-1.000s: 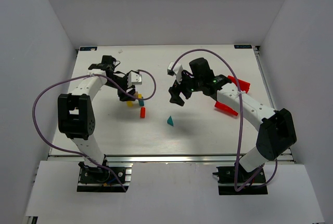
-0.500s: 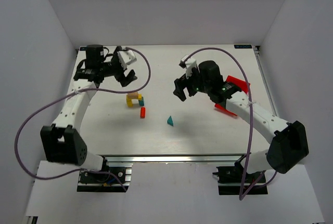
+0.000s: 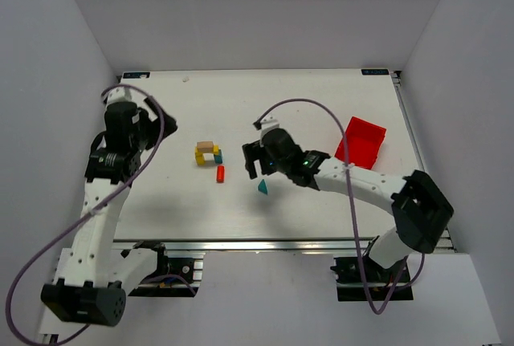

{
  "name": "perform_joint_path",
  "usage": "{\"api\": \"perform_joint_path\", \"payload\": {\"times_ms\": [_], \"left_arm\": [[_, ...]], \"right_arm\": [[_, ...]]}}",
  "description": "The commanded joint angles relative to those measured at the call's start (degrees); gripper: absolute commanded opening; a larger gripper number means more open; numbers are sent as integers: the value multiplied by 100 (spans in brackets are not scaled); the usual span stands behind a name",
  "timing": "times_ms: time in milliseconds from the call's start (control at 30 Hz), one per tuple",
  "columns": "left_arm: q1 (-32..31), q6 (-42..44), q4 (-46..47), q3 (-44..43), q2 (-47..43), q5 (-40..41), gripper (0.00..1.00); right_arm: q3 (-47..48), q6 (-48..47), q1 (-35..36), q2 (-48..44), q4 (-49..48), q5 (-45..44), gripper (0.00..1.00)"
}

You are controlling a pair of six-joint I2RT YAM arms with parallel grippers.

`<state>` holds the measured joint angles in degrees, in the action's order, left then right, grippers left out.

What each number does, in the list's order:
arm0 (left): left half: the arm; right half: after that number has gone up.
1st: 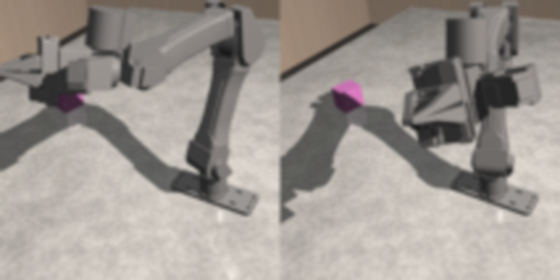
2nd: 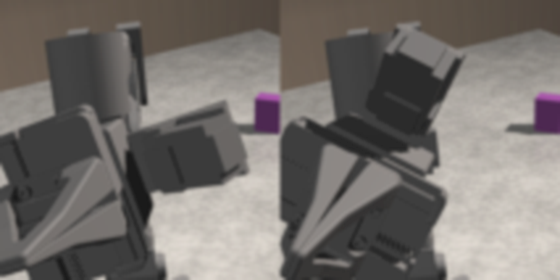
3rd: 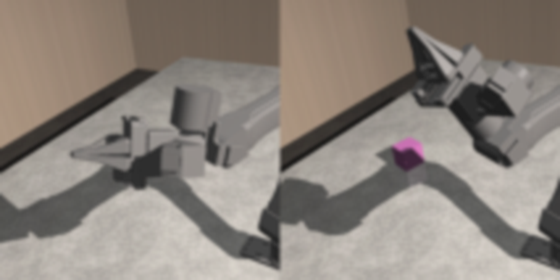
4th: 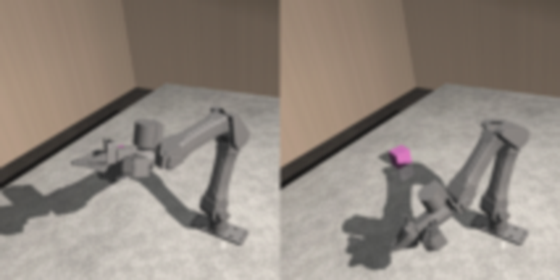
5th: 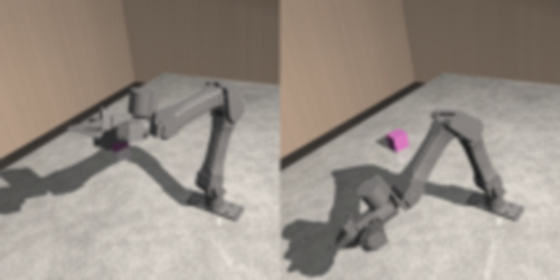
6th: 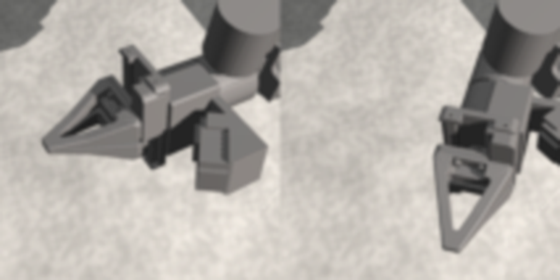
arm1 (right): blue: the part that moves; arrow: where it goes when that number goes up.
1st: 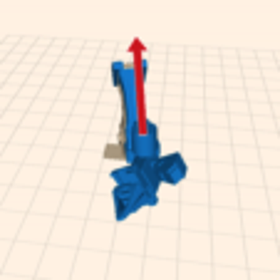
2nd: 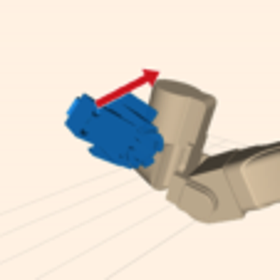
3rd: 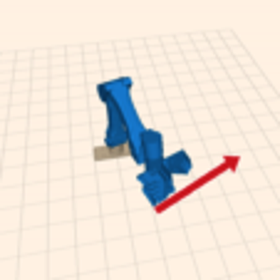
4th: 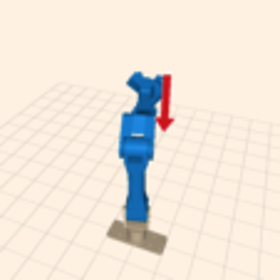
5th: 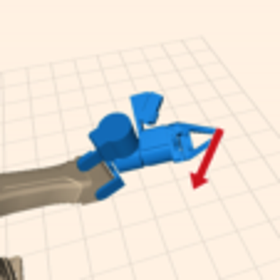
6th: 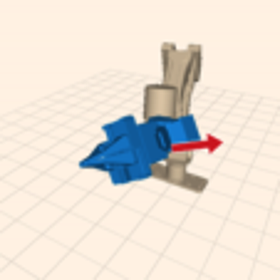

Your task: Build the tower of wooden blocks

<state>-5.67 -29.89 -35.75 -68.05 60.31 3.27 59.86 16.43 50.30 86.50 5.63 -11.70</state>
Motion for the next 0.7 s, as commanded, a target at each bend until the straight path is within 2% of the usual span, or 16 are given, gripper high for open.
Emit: {"api": "perform_joint_path", "payload": {"times_ms": [0,200,367,667], "left_arm": [[75,-1475,-1599,405,-774,1693,98],[40,-1581,-2208,617,-1144,1615,98],[40,-1459,-2261,837,-1346,1441,98],[49,-1318,-2173,1022,-1593,1369,98]], "right_arm": [[184,790,576,402,-492,-1314,89],[780,1284,1332,1474,-800,-2405,89],[1326,1608,1614,2299,-844,-2503,89],[1871,1873,1676,3126,-1090,-2740,88]]}}
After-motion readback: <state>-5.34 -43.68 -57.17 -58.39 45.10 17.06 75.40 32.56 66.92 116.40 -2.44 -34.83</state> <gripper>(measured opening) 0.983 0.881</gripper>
